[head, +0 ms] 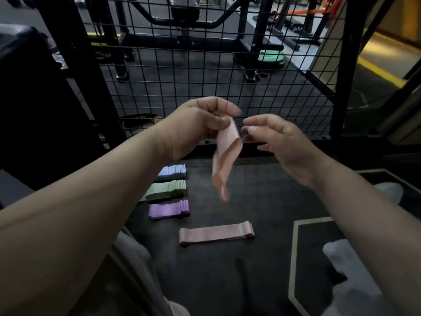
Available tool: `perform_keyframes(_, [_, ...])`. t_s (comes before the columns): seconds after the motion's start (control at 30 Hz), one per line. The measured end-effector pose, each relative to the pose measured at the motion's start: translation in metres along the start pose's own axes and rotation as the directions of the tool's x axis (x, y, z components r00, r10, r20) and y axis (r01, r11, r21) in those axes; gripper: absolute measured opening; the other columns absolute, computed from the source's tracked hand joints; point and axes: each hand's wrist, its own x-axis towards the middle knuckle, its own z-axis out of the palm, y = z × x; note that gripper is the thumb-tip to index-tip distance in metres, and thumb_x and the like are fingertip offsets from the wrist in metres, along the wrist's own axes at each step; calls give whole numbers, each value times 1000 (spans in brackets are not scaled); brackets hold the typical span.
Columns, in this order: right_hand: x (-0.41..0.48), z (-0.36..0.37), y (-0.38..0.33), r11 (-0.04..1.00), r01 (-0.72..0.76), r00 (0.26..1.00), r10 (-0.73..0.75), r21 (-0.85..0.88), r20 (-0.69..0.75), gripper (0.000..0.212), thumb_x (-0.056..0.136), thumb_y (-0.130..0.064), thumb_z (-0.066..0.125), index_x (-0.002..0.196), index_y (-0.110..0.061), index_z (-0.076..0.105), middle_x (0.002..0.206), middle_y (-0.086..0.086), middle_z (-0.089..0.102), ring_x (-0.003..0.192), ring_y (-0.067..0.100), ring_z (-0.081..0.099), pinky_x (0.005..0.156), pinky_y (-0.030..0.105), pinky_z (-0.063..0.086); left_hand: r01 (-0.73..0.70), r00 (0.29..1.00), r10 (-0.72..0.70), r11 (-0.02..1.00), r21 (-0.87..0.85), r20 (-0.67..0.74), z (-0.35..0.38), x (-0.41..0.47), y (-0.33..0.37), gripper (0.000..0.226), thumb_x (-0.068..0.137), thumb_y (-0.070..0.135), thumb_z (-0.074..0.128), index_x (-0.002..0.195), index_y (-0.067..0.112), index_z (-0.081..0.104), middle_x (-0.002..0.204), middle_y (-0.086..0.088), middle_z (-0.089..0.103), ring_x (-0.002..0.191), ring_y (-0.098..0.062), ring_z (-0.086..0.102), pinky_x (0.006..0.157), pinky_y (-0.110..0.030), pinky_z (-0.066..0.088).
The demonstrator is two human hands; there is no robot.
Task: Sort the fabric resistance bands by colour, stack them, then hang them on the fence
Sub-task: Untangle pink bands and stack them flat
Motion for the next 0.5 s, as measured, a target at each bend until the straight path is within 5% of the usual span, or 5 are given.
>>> perform_keyframes(0.17, [-6,14,-13,994,71,997,-68,-83,49,32,93,-45,62,105,-16,68,99,4,74,92,16,71,78,34,58,18,999,-15,996,90,-33,2,1,-2,26,80,6,66,105,11,68,95,-13,63,88,-28,55,80,-40,46])
perform_keyframes(0.27, [-4,19,-14,964,165,985,-173,-209,-20,23,90,-33,69,102,-13,68,89,3,75,80,13,72,66,22,57,27,999,-22,995,97,-48,1,1,-4,24,88,-1,64,109,10,67,93,-11,64,89,-29,55,82,-42,45])
perform_keyframes(0.5, [-1,18,-16,938,209,962,-248,-276,-115,10,91,-21,70,98,-13,72,81,1,73,70,9,70,61,21,54,60,990,-53,997,48,-132,4,-1,-2,29,87,-10,61,111,6,65,90,-6,64,81,-18,67,75,-32,59])
